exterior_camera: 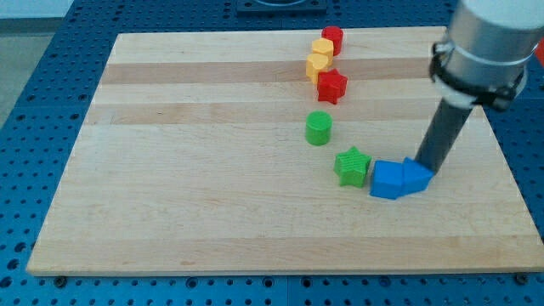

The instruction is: Adjust the blue blocks and green blocks vertical to each other

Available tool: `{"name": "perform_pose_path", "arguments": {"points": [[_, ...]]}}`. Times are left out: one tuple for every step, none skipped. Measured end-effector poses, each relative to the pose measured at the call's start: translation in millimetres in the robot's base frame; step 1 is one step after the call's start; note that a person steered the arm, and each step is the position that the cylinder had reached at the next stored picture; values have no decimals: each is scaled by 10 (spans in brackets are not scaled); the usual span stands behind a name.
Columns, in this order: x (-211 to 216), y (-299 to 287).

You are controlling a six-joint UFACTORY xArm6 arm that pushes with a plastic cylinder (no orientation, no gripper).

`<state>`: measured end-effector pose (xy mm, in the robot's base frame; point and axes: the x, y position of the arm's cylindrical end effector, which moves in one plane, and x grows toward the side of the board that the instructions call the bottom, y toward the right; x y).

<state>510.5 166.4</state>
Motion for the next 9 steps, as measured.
{"name": "perform_pose_path", "arguments": {"points": [[250,-374],[276,-320],[276,23],[517,169],[838,105],[869,-37],[667,-369],[464,-702],[441,-828]]}}
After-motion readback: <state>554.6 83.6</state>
